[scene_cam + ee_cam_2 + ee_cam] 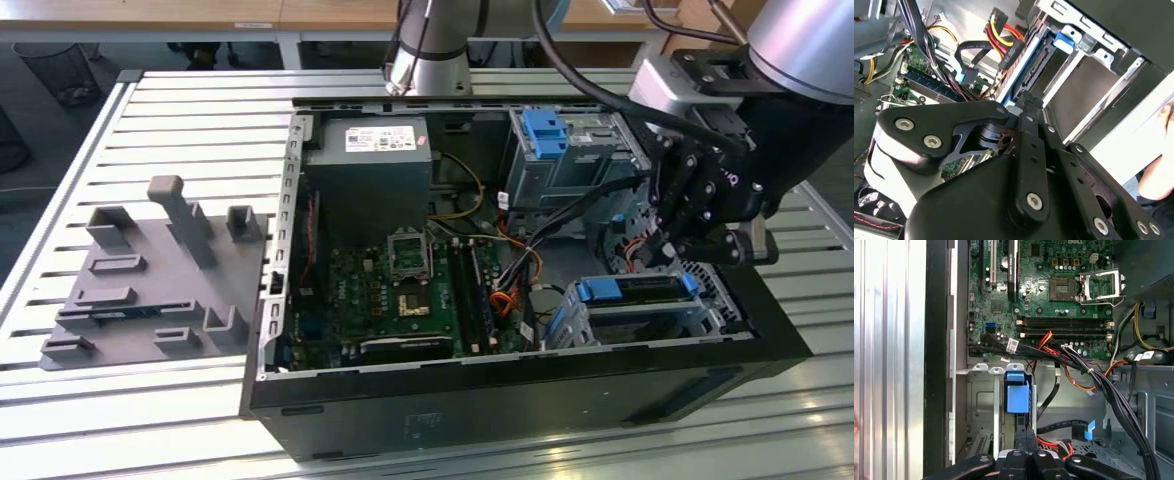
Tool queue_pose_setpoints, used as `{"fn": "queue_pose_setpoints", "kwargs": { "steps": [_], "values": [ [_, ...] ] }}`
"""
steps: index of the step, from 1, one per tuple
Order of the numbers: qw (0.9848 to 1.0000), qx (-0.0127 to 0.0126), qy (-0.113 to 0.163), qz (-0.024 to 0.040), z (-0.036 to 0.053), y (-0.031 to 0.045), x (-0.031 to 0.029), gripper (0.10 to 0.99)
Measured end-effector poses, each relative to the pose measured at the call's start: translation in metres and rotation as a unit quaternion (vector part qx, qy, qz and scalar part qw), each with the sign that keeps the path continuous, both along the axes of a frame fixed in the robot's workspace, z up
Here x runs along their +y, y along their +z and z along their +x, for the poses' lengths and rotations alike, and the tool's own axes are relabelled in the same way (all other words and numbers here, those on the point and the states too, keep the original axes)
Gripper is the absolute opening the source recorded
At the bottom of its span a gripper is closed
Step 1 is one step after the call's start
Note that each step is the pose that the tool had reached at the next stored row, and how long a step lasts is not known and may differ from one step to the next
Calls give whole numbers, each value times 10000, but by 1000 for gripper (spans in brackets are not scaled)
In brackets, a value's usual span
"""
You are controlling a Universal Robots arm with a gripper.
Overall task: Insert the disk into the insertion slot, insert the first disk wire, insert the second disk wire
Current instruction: 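Insert the first disk wire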
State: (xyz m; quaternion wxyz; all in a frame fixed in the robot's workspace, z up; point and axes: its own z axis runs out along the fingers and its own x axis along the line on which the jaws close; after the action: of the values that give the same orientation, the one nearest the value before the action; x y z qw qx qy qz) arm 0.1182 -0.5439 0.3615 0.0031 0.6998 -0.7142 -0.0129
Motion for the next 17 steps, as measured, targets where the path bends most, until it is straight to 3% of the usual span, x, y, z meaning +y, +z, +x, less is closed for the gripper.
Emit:
{"fn": "queue_pose_setpoints", "kwargs": {
  "steps": [10, 15, 16, 17],
  "values": [
    [10000, 0, -13, 0, 110, -9, 104, 106],
    [9998, 0, -221, -1, 131, -13, 127, 114],
    [9997, 0, -259, -1, 134, -13, 131, 173],
    [9996, 0, -292, -1, 136, -13, 134, 173]
  ]
}}
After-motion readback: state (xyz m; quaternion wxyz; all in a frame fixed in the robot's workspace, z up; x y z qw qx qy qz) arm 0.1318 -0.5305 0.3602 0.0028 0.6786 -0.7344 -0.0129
